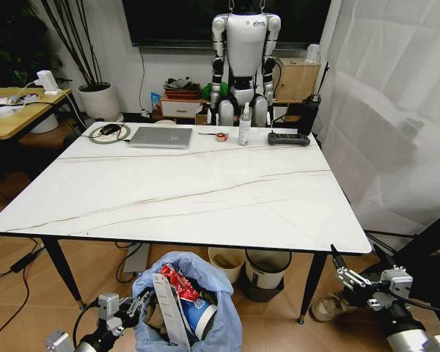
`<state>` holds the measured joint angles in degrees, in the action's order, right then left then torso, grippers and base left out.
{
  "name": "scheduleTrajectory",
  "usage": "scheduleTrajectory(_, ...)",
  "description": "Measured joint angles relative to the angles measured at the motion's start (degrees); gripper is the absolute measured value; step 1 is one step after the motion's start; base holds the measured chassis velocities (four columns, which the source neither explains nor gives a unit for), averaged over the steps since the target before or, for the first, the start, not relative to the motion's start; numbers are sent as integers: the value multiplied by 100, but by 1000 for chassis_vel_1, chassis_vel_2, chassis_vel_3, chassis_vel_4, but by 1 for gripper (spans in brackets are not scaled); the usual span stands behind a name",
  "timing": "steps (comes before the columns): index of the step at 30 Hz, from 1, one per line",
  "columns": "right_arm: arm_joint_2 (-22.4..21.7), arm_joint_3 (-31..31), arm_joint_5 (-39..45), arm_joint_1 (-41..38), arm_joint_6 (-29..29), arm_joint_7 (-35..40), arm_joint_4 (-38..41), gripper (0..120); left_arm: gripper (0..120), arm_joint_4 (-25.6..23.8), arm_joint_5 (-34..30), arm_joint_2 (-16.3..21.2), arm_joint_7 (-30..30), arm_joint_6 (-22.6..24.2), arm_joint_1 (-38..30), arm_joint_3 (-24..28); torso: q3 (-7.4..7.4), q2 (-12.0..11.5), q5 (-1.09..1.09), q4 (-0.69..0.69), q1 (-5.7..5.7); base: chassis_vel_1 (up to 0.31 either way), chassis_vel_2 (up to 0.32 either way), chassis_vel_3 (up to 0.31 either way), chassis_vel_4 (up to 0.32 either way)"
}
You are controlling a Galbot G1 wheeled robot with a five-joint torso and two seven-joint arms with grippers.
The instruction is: Pick up the trash bin and place the trash from the table into it.
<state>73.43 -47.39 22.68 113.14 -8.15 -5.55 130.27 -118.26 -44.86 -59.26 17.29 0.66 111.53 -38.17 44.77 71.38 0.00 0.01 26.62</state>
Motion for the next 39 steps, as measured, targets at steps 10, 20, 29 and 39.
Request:
scheduleTrajectory(10,-2,2,6,-1,5,4,2,100,1,196,32,-122,119,-11,-52,6,-188,-335,0,-1,-152,-8,-6,-16,-11)
scheduleTrajectory(20,-3,3,9,-2,6,8,2,100,1,277,144,-151,206,-231,-92,11,-243,-444,0,-1,-206,0,0,0,0)
scheduleTrajectory(29,-3,3,10,-2,6,11,2,100,1,315,199,-158,313,-307,-125,-16,-248,-451,0,0,-209,0,0,0,0)
scheduleTrajectory(39,-3,3,10,-2,7,11,3,100,1,417,203,-216,347,-210,-190,-11,-380,-703,0,-1,-325,0,0,0,0)
